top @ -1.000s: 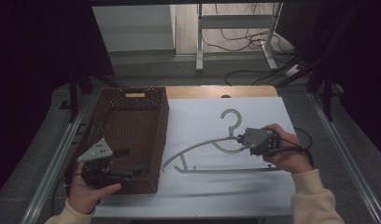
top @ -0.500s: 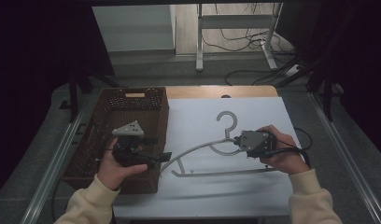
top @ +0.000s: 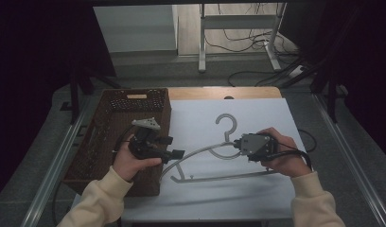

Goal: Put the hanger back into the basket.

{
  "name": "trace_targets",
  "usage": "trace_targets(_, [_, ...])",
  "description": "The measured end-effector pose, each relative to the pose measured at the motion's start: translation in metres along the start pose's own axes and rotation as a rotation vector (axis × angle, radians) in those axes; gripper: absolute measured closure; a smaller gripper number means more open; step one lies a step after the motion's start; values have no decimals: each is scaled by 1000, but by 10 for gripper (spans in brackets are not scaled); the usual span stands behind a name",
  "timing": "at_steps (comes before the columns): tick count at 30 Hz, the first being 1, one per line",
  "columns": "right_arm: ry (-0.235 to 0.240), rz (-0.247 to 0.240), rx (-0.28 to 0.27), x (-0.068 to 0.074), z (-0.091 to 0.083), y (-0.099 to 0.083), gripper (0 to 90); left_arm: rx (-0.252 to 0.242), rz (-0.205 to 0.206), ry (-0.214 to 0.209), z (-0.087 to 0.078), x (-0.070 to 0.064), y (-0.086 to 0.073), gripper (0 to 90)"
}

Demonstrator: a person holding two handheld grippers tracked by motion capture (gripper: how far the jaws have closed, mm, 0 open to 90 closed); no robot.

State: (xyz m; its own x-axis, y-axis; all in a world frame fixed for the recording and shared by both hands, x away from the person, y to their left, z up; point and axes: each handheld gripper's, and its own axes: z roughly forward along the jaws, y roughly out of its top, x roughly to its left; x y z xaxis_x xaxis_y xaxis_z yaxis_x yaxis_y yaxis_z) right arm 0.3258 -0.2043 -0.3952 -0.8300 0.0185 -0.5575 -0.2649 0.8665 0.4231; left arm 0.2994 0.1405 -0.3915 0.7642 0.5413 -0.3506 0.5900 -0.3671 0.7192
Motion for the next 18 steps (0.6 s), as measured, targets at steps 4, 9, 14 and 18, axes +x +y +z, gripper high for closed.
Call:
trace_targets(4, [-1,-9,-5,1,0,2,814,52,19,-35,13,-2,6,279])
trace_targets(9, [6,-18,-13,2,1,4,814,76,28,-58,21,-2,8,306])
trace_targets(14, [13,-25,-21,3,1,6,813,91,27,-83,33,-4,9,315])
trace_targets(18, [15,-30,-28,4,1,9,814,120,43,-82,42,-8,9,362])
